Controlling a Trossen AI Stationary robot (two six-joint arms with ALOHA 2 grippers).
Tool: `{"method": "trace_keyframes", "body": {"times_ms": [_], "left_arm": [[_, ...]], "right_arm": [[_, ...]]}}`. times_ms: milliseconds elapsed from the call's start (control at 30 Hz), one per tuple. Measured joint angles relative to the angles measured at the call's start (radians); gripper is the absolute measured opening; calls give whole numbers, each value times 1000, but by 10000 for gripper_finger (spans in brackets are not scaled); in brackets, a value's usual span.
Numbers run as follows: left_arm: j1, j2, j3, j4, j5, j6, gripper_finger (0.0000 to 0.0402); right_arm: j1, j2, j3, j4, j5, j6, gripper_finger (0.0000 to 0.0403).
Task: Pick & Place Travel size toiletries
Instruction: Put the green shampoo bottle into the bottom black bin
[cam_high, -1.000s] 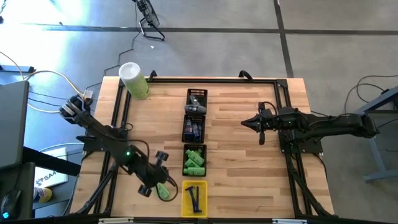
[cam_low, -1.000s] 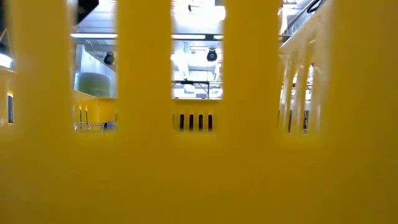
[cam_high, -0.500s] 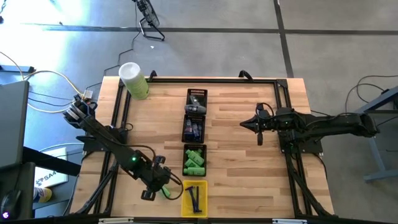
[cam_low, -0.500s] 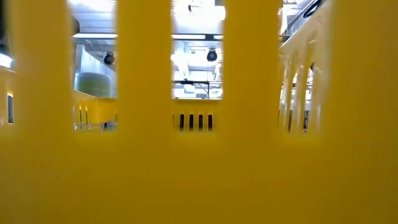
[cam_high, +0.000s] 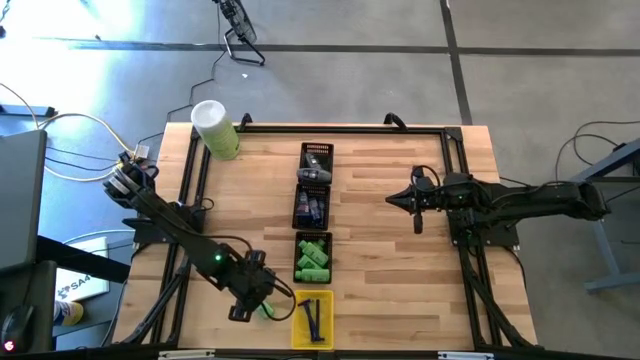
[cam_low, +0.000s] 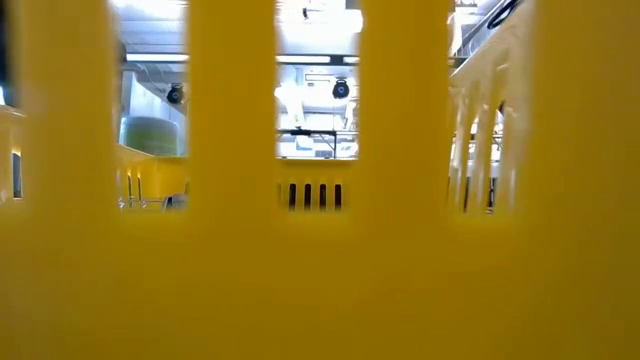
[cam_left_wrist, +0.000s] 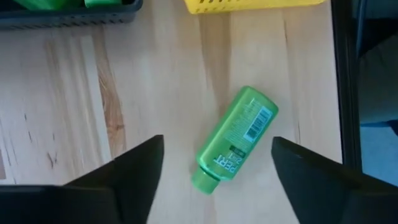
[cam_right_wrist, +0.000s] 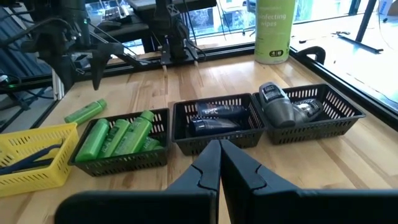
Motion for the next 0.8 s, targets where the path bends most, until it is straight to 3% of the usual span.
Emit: {"method": "trace_keyframes", "body": {"times_ms": [167, 333, 800], "left_arm": [[0, 42, 0, 2, 81, 0, 327], [0, 108, 0, 16, 178, 0, 332], [-19, 256, 1, 118, 152, 35, 332]], "right_arm": [[0, 2, 0, 0, 0, -6, 2], [0, 2, 0, -3, 0, -7, 2], [0, 2, 0, -7, -48, -1, 2]]}}
